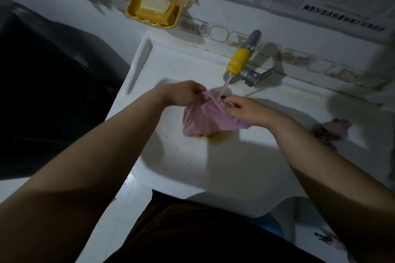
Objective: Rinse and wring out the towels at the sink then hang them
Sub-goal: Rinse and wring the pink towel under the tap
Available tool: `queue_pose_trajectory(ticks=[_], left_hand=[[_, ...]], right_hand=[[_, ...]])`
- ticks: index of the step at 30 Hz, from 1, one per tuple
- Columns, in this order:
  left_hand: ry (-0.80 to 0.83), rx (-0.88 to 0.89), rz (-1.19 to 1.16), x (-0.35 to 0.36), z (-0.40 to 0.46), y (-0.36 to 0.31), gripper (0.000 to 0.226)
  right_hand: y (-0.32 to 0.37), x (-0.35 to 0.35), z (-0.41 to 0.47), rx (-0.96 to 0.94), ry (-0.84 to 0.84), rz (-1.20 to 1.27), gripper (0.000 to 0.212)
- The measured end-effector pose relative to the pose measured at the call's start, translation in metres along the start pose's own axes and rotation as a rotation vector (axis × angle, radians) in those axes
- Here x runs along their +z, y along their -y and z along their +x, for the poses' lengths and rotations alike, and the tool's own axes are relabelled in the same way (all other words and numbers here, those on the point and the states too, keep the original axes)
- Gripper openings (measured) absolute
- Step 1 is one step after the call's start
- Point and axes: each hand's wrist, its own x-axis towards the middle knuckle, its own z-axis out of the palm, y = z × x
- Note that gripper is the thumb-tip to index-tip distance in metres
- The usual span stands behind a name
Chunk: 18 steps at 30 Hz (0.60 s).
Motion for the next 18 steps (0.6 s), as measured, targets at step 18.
queue_pose_trajectory(ticks=[18], left_hand=[[-0.162,-0.193,-1.353,0.025,0.020,-0.024,0.069]], right_hand=[[0.034,0.003,0.010,0.072,-0.543,0.668,0.027]])
